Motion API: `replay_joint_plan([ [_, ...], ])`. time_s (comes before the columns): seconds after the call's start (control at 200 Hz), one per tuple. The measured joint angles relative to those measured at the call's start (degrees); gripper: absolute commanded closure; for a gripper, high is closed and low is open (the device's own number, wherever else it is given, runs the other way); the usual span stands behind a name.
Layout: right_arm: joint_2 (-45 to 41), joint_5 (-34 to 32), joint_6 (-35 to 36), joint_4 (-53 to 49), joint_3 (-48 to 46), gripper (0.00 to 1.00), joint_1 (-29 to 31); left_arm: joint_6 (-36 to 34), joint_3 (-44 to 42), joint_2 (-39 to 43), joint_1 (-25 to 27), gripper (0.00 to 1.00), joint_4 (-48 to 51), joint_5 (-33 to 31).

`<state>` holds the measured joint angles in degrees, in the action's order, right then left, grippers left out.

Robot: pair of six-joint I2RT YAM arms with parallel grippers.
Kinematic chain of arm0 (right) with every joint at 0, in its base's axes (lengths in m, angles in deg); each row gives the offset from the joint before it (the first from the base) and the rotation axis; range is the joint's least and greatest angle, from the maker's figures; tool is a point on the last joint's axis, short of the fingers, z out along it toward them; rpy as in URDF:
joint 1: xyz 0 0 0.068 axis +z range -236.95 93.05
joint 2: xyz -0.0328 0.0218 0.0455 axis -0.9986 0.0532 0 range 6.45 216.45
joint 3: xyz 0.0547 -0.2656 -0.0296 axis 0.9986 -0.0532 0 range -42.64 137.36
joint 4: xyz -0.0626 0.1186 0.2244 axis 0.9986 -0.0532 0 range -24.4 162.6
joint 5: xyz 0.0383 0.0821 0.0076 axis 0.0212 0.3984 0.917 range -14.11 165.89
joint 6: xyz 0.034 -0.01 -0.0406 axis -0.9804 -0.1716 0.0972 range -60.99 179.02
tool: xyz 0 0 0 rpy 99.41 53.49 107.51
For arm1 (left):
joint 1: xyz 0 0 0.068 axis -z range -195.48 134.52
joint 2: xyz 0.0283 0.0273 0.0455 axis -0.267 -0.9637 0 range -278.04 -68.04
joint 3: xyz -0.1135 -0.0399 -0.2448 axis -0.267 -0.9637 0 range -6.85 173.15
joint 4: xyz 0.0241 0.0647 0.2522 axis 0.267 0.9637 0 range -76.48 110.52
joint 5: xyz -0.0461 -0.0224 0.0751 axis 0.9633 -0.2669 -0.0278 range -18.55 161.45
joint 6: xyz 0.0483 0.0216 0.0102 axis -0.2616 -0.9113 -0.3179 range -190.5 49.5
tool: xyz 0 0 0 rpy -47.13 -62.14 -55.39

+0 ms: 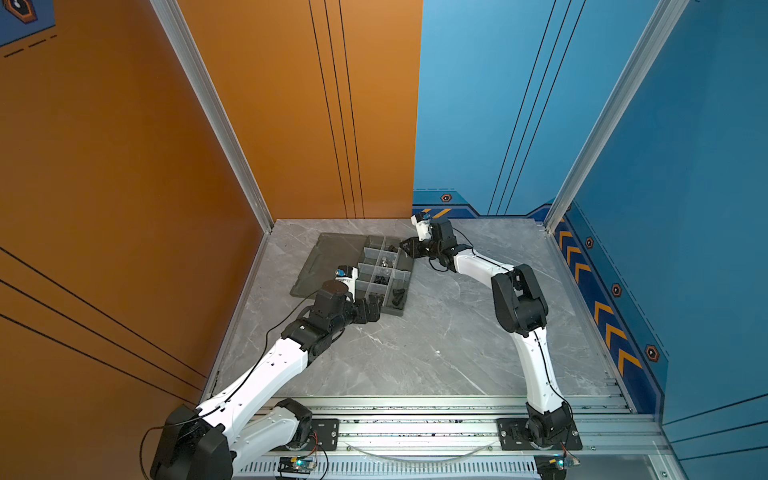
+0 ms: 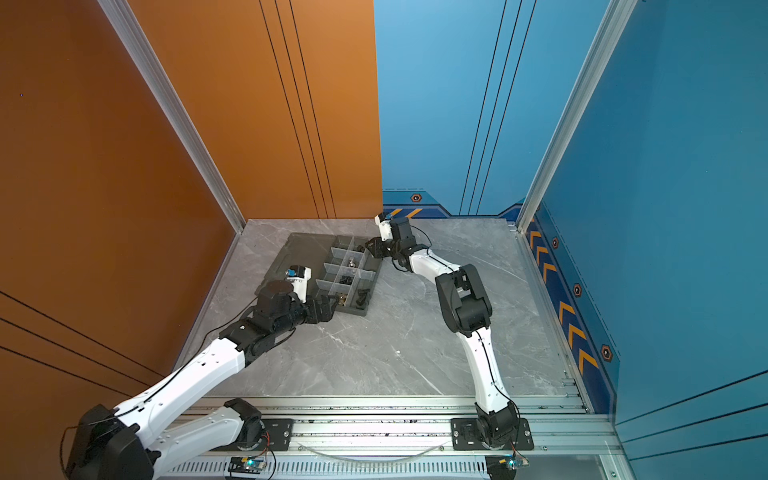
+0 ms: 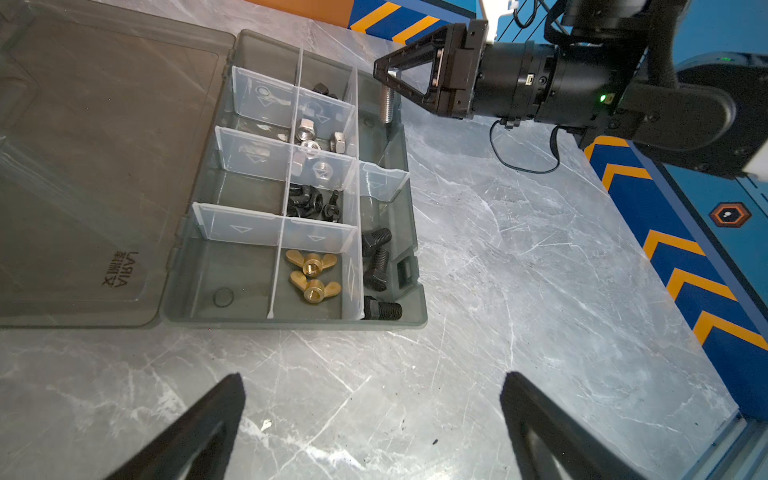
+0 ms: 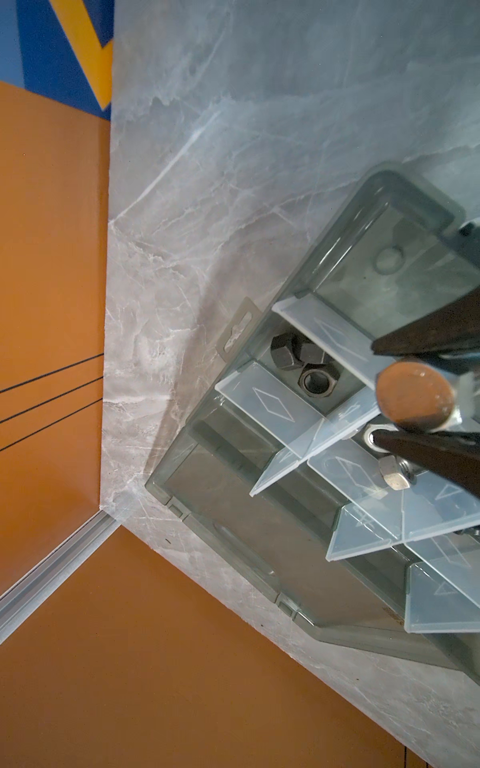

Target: Sort the screws and nuts into containers

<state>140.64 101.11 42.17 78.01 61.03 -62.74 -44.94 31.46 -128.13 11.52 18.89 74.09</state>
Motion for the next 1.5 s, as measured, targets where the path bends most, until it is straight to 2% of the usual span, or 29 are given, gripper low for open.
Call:
replay_joint_plan([
  [0.3,0.42,0.04,-0.17,-1.05,0.0,0.72,-0.39,0.02,-2.29,0.28,0.0,0.02,-2.8,0.68],
  [0.37,0.42,0.07,-0.37,-1.4,0.02,0.59,-0.44,0.0,-2.73,0.74,0.0,0.02,-3.04,0.68],
  [0.431,0.42,0.13,-0.42,-1.51,0.0,0.54,-0.48,-0.02,-2.73,1.18,0.0,0.02,-3.39,0.68],
  [0.791,-0.85,0.26,-0.59,-1.49,-2.82,0.46,-1.25,-0.87,-2.73,1.9,0.0,0.02,-3.85,0.42],
  [0.951,-6.84,0.28,2.58,-6.05,-8.35,0.46,-2.01,-2.4,-2.34,3.26,0.0,0.02,-0.83,-1.31],
  [1.251,-26.8,-0.52,13.99,-17.46,-18.34,0.43,-3.32,-6.36,-1.86,8.22,-0.35,0.02,2.12,-10.21],
  [1.502,-36.09,-2.95,16.9,-23.19,-27.41,0.41,-6.88,-11.85,-1.86,7.48,-3.76,0.02,1.79,-16.17],
])
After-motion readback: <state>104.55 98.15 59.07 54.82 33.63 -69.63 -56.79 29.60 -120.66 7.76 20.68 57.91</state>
